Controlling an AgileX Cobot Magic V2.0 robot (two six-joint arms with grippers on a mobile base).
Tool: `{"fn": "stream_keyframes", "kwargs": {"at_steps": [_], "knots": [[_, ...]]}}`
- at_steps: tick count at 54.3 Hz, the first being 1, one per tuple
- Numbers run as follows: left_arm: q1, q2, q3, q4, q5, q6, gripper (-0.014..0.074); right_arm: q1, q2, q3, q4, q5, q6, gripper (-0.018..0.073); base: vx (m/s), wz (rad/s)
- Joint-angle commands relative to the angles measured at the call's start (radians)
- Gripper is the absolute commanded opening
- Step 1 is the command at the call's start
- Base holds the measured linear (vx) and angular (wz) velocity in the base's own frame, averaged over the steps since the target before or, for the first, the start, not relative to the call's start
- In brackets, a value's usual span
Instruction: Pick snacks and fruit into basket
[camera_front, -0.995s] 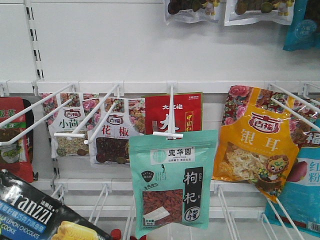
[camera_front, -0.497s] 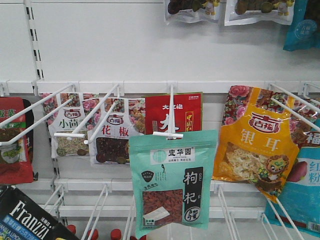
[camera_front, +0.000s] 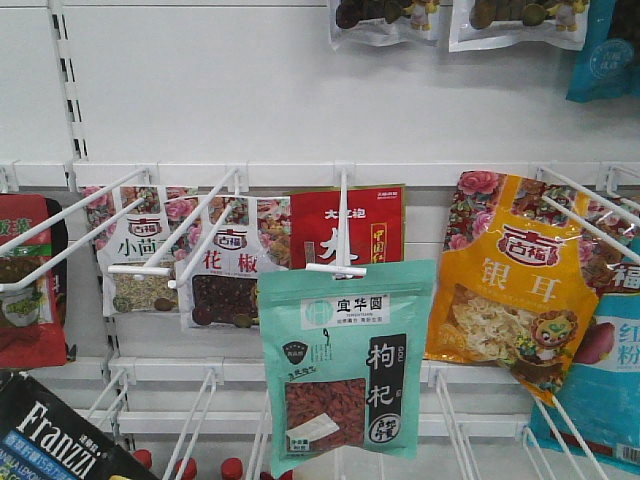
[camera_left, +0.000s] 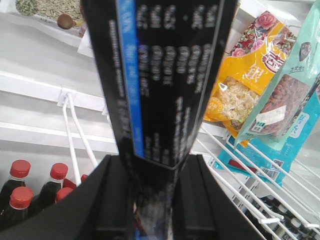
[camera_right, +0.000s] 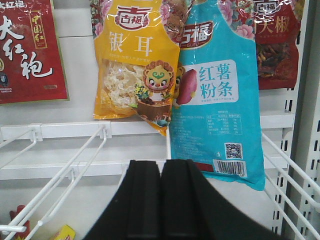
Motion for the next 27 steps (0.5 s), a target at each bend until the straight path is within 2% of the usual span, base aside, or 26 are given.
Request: {"fn": "stream_keyframes", "kwargs": {"at_steps": [1, 13, 27], "knots": [[-0.005, -0.001, -0.023, -0.015, -0.021, 0.007, 0.0000, -0.001, 0.009, 0.006, -0.004, -0.084, -0.008, -0.0008, 0.00, 0.00], [-0.005, -0.001, -0.023, -0.015, -0.021, 0.007, 0.0000, -0.001, 0.009, 0.006, -0.003, -0.086, -0.003, -0.0008, 0.00, 0.00], [-0.005, -0.001, -0.023, -0.012, -0.069, 0.006, 0.0000, -0.001, 0.009, 0.006, 0.000, -0.089, 0.079, -0.0008, 0.00, 0.00]]}}
